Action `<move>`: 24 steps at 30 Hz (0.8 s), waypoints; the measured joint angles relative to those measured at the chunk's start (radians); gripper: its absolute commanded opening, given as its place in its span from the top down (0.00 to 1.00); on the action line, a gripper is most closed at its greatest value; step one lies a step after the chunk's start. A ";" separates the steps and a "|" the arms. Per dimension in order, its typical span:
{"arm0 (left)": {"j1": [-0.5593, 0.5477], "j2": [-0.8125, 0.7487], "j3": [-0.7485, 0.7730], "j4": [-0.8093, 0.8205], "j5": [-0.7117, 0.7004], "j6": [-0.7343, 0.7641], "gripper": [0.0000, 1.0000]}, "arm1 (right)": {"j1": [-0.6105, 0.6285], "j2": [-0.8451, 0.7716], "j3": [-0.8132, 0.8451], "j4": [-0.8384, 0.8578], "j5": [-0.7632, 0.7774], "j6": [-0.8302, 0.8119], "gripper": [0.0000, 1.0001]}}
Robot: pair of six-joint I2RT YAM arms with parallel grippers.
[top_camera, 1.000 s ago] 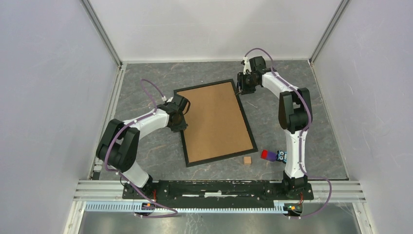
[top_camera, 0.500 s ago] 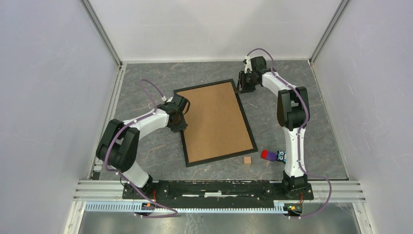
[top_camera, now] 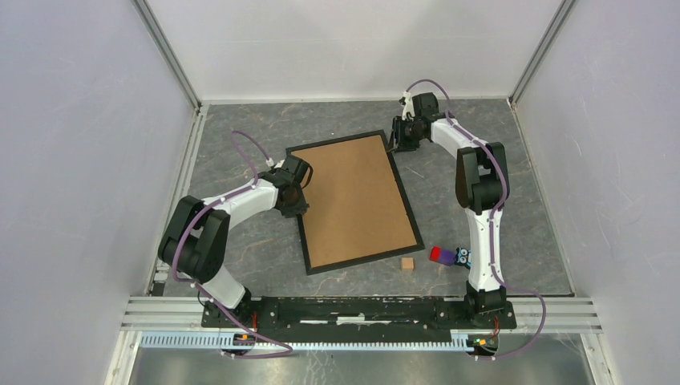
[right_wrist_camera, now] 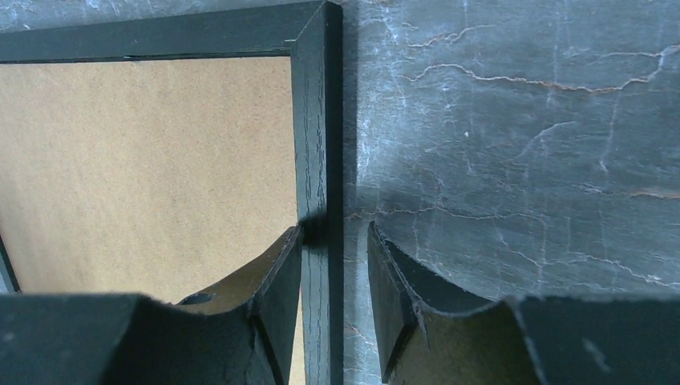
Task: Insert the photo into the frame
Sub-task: Install the photo frame at the center of the board.
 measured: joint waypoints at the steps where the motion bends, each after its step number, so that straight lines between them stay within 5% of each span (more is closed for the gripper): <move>1: 0.000 0.000 0.000 0.000 0.000 0.000 0.98 | 0.000 0.000 0.000 0.000 0.000 0.000 0.58; 24: 0.000 0.000 -0.001 0.001 0.001 0.000 0.98 | -0.008 0.060 0.071 0.006 -0.102 -0.103 0.57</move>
